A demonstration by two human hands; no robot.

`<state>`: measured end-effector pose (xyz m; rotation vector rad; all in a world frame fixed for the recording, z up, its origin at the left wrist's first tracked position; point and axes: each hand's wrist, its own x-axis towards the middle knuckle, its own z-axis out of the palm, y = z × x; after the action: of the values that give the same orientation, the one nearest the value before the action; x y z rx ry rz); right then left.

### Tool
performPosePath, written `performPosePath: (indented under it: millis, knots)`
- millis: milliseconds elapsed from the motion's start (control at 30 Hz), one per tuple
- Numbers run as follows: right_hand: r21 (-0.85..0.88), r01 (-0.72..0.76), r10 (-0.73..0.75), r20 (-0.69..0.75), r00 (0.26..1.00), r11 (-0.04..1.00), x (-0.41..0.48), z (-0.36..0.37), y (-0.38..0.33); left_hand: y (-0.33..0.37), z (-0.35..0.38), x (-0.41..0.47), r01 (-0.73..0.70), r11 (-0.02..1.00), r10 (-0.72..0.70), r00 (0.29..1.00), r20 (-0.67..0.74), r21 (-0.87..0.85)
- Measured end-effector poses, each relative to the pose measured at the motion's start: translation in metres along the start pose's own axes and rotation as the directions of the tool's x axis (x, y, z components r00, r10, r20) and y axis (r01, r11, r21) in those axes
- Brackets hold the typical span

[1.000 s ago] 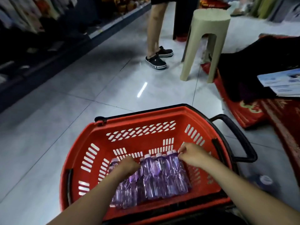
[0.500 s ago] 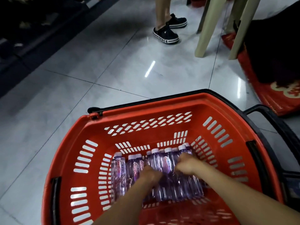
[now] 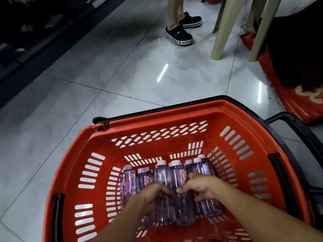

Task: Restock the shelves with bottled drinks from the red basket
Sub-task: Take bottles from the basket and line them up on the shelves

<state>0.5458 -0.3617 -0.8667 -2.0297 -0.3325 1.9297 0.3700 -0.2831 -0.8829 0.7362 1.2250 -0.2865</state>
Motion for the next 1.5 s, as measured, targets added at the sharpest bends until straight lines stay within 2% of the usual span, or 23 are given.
performPosePath:
  millis: [67,167,300,400,500,600,700,800,867,1000,1067,1200,1367,1433,1500]
  knots:
    - [-0.008,0.009,-0.009,0.038,0.999,1.0,-0.007,0.001,-0.003,0.004,-0.005,-0.011,-0.03,0.999,0.029,0.999,0.043,0.03]
    - [-0.114,0.043,-0.04,0.022,0.999,0.993,-0.027,-0.009,-0.012,0.013,-0.002,-0.023,-0.136,0.991,0.134,0.979,0.153,0.0]
    - [-0.042,0.205,-0.209,-0.139,0.968,0.978,-0.075,-0.033,-0.02,0.037,0.017,-0.045,-0.338,0.937,0.348,0.923,0.161,-0.087]
    - [0.049,0.399,-0.365,-0.316,0.876,0.915,-0.132,-0.044,-0.023,0.062,0.043,-0.076,-0.46,0.875,0.483,0.845,0.231,-0.149]
    - [0.102,0.613,-0.512,-0.453,0.73,0.784,-0.202,-0.047,-0.017,0.086,0.081,-0.124,-0.481,0.839,0.544,0.745,0.386,-0.252]
    - [0.11,0.735,-0.565,-0.568,0.599,0.669,-0.261,-0.049,0.002,0.096,0.122,-0.159,-0.55,0.795,0.6,0.651,0.464,-0.256]
    - [0.119,0.806,-0.531,-0.696,0.484,0.579,-0.313,-0.055,0.035,0.095,0.168,-0.193,-0.634,0.75,0.628,0.591,0.506,-0.19]
    - [0.042,0.839,-0.475,-0.808,0.347,0.543,-0.362,-0.06,0.079,0.084,0.213,-0.232,-0.692,0.679,0.679,0.465,0.568,-0.246]
    - [-0.002,0.862,-0.455,-0.85,0.265,0.506,-0.392,-0.061,0.114,0.074,0.241,-0.255,-0.729,0.636,0.689,0.389,0.612,-0.253]
    - [-0.035,0.894,-0.374,-0.915,0.152,0.447,-0.447,-0.051,0.175,0.041,0.3,-0.301,-0.819,0.53,0.674,0.25,0.695,-0.22]
    - [-0.064,0.91,-0.313,-0.947,0.075,0.411,-0.474,-0.048,0.208,0.021,0.337,-0.321,-0.818,0.519,0.66,0.197,0.725,-0.25]
    - [-0.171,0.906,-0.199,-0.975,-0.099,0.387,-0.531,-0.04,0.275,-0.018,0.416,-0.362,-0.796,0.529,0.627,0.132,0.768,-0.295]
    - [-0.28,0.896,0.018,-0.952,-0.305,0.344,-0.58,-0.035,0.347,-0.084,0.507,-0.401,-0.775,0.549,0.597,0.103,0.796,-0.311]
    - [-0.319,0.873,0.107,-0.918,-0.381,0.369,-0.584,-0.036,0.371,-0.105,0.537,-0.403,-0.771,0.548,0.587,0.079,0.806,-0.324]
    - [-0.304,0.844,0.19,-0.888,-0.419,0.441,-0.584,-0.038,0.394,-0.126,0.565,-0.403,-0.764,0.551,0.577,0.058,0.814,-0.335]
